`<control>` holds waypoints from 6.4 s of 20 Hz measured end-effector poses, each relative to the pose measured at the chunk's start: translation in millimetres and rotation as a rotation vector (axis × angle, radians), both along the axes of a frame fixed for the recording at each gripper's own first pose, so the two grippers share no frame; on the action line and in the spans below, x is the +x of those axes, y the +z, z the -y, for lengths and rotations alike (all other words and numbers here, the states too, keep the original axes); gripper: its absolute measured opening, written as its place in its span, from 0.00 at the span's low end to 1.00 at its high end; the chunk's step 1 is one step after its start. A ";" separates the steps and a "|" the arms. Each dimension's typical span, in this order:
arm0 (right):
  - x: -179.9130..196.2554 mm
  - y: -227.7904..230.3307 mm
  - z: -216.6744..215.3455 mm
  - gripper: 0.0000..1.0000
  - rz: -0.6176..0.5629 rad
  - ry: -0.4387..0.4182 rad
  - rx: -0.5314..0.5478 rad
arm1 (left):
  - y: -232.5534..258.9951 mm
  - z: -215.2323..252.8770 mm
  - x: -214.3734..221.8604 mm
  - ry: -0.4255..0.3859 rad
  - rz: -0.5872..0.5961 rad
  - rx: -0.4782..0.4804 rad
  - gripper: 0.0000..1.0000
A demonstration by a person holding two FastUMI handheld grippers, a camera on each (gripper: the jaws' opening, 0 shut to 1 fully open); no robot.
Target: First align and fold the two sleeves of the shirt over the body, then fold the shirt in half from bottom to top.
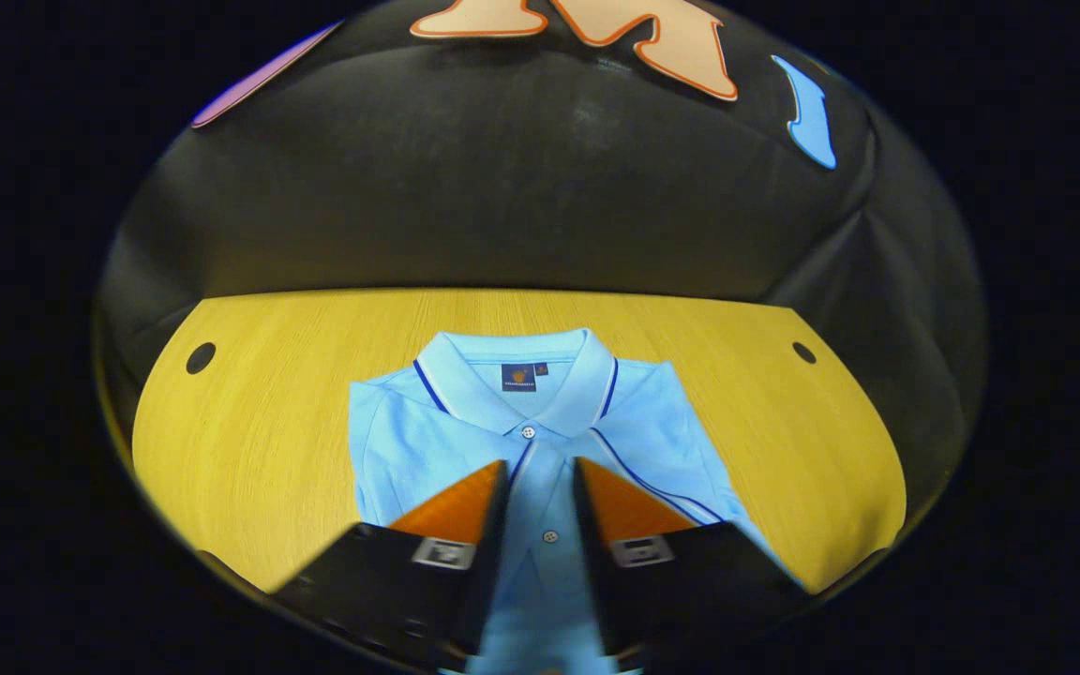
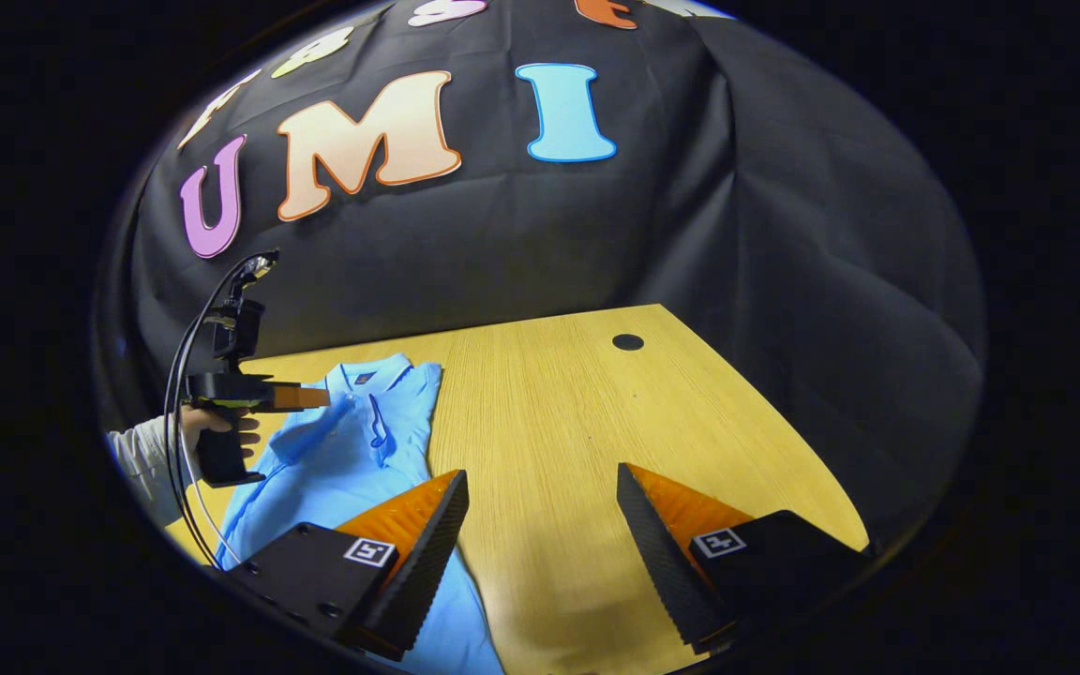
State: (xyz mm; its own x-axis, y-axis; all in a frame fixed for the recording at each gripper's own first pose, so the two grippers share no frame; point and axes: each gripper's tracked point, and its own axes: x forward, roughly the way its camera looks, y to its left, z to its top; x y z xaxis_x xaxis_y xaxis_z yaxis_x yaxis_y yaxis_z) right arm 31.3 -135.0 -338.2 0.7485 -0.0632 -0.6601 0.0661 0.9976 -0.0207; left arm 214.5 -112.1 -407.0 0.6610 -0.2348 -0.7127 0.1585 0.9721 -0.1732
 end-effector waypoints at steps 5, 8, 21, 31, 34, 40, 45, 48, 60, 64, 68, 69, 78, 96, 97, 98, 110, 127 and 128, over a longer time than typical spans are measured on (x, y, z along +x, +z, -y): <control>12.4 9.9 -11.6 0.94 0.039 0.082 0.047 | 56.1 -17.2 -22.3 0.072 0.081 -0.016 0.96; 10.6 11.9 -30.2 0.94 0.050 0.154 0.087 | 91.0 -29.0 -54.3 0.080 0.140 -0.030 0.96; -115.4 17.4 -80.4 0.99 0.054 0.205 0.064 | 146.4 -113.5 -250.1 0.027 0.217 0.066 0.95; -228.1 -17.6 -81.0 0.99 -0.080 0.238 0.008 | 70.5 -146.7 -398.1 0.041 0.014 0.077 0.95; -243.8 -28.3 -75.6 0.99 -0.115 0.226 -0.001 | 50.6 -150.3 -413.0 0.036 -0.018 0.097 0.95; -266.2 -61.1 -72.3 0.94 -0.185 0.202 -0.026 | 8.0 -153.7 -427.3 0.056 -0.092 0.110 0.96; -276.6 -85.0 -75.8 0.94 -0.233 0.207 -0.063 | -0.7 -153.9 -428.4 0.020 -0.065 0.164 0.95; -278.6 -90.8 -74.8 0.99 -0.248 0.201 -0.064 | -1.2 -155.0 -427.5 0.026 -0.038 0.156 0.95; -276.9 -97.2 -101.5 0.04 -0.283 0.222 0.019 | -1.2 -125.6 -428.1 0.028 -0.063 -0.010 0.00; -259.6 -71.2 -117.1 0.03 -0.234 0.223 0.057 | 19.7 -130.8 -414.4 0.068 -0.056 -0.064 0.00; -224.6 -34.5 -128.9 0.03 -0.147 0.219 0.084 | 54.3 -133.0 -385.5 0.062 0.010 -0.090 0.00; -215.2 -25.3 -131.1 0.03 -0.129 0.216 0.089 | 62.4 -133.7 -379.8 0.060 0.019 -0.090 0.00; -113.3 31.6 -153.5 0.03 0.041 0.259 0.146 | 128.8 -127.1 -285.8 0.072 0.159 -0.095 0.00; 97.9 -19.4 -168.4 0.03 0.051 0.194 0.217 | 99.4 -125.3 -76.9 0.153 0.127 -0.069 0.00; 107.8 -27.9 -168.0 0.03 0.045 0.189 0.215 | 92.9 -126.3 -66.3 0.158 0.128 -0.062 0.00; 117.2 -36.5 -167.8 0.03 0.037 0.185 0.216 | 85.9 -127.4 -56.5 0.159 0.126 -0.051 0.00; 194.8 -146.7 -162.7 0.03 -0.017 0.120 0.185 | -6.1 -121.2 31.5 0.152 0.144 0.103 0.00; 121.0 76.6 -174.7 0.98 0.410 0.245 0.059 | 203.6 -133.0 -31.0 0.189 0.468 0.026 0.95; 108.1 95.4 -173.8 0.98 0.440 0.248 0.046 | 221.3 -136.3 -43.9 0.179 0.496 0.028 0.95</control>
